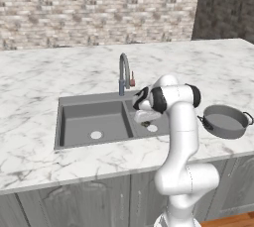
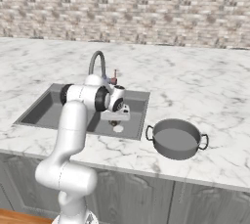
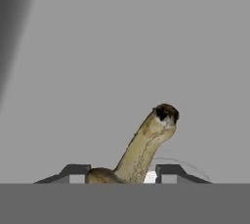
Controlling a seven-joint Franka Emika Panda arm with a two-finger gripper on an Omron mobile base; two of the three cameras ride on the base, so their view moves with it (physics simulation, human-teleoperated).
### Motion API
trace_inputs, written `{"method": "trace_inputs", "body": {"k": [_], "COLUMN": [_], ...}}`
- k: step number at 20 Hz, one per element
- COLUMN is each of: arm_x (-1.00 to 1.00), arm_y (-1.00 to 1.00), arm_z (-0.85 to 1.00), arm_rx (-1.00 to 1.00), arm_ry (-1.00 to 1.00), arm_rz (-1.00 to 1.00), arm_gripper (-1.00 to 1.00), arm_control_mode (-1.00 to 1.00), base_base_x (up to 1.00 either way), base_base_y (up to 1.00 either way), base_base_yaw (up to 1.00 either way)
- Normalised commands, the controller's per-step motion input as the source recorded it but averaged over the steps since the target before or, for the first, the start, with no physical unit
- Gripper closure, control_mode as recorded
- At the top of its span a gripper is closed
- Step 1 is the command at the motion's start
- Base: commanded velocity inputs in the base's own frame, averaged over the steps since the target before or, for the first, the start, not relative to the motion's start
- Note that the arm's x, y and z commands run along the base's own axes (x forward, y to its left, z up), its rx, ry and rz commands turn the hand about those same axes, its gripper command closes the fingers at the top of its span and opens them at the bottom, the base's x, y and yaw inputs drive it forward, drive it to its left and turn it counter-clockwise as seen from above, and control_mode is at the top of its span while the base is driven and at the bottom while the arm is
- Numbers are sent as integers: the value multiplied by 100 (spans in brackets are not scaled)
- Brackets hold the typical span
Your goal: Dump the mushroom from the pot into the sink. Then turn on the water and wash the mushroom. Then turn off the water and put the mushroom back in the pot.
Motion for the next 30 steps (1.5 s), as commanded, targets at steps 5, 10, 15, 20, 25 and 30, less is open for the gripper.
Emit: {"method": "trace_inputs", "body": {"k": [5, 10, 15, 20, 25, 30], "arm_x": [-52, -55, -26, -32, -29, -59], "arm_y": [0, -1, -14, -43, -49, -61], "arm_z": [5, 83, 100, 100, 100, 73], "arm_rx": [0, 1, 1, 1, 4, 2], "arm_ry": [-5, -17, -15, -7, 0, 0], "arm_rz": [0, 0, -1, -7, -13, -19], "arm_gripper": [100, 100, 100, 100, 100, 100], "arm_control_mode": [-100, -100, -100, -100, -100, -100], "base_base_x": [0, 0, 0, 0, 0, 0], "base_base_y": [0, 0, 0, 0, 0, 0], "base_base_yaw": [0, 0, 0, 0, 0, 0]}}
